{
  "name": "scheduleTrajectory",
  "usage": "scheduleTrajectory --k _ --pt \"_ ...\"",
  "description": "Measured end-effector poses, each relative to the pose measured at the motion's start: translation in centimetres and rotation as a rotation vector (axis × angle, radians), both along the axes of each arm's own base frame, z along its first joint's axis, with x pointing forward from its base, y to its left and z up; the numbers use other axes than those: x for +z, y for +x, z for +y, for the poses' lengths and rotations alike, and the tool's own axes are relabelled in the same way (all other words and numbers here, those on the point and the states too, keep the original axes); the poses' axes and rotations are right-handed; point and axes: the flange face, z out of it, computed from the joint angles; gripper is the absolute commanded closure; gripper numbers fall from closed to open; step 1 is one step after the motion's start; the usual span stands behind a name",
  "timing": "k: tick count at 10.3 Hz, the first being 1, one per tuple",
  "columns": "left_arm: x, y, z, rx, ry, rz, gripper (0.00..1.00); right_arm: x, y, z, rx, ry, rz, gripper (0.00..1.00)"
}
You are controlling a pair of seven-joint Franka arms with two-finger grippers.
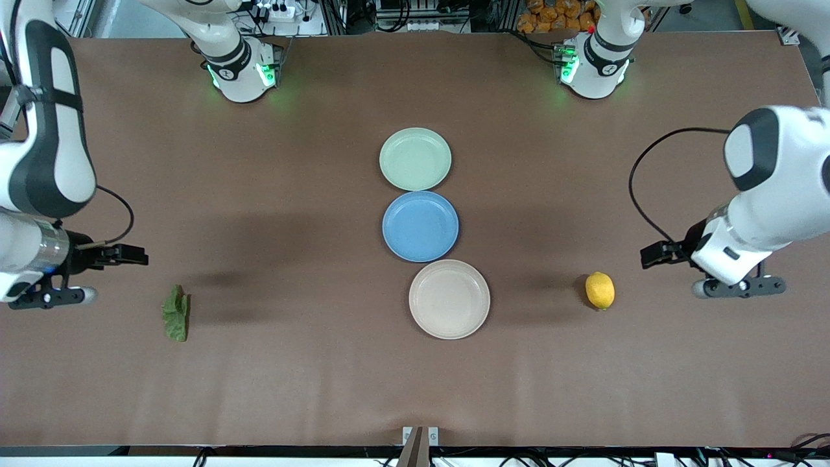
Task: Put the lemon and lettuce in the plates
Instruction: 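Lower the right gripper to the lettuce while the left gripper reaches the lemon, then close the right gripper on the lettuce while the left gripper grasps the lemon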
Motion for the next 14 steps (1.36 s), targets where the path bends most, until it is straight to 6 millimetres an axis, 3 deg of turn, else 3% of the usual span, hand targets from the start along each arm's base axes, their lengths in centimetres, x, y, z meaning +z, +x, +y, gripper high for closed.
scheduleTrajectory --k 2,4,7,10,14 --pt "-4.4 0.5 -0.2 0.000 -0.002 -0.010 0.00 -4.6 1.0 -2.2 0.058 0.006 -0.014 0.00" --pt "-7.8 0.4 -0.4 0.000 -0.003 -0.020 0.00 -8.0 1.7 -3.8 0.092 0.004 -0.042 0.00" --pt "-14.1 -0.3 -1.6 -0.015 -0.005 -0.040 0.00 -11.6 3.0 -3.9 0.102 -0.012 -0.115 0.00" --pt "-17.7 -0.8 -2.1 -0.047 0.016 -0.021 0.00 -16.4 3.6 -4.1 0.107 -0.024 -0.153 0.00" --pt "-21.7 -1.0 -2.2 -0.071 0.029 -0.017 0.00 -17.9 4.1 -2.0 0.132 -0.021 -0.164 0.00"
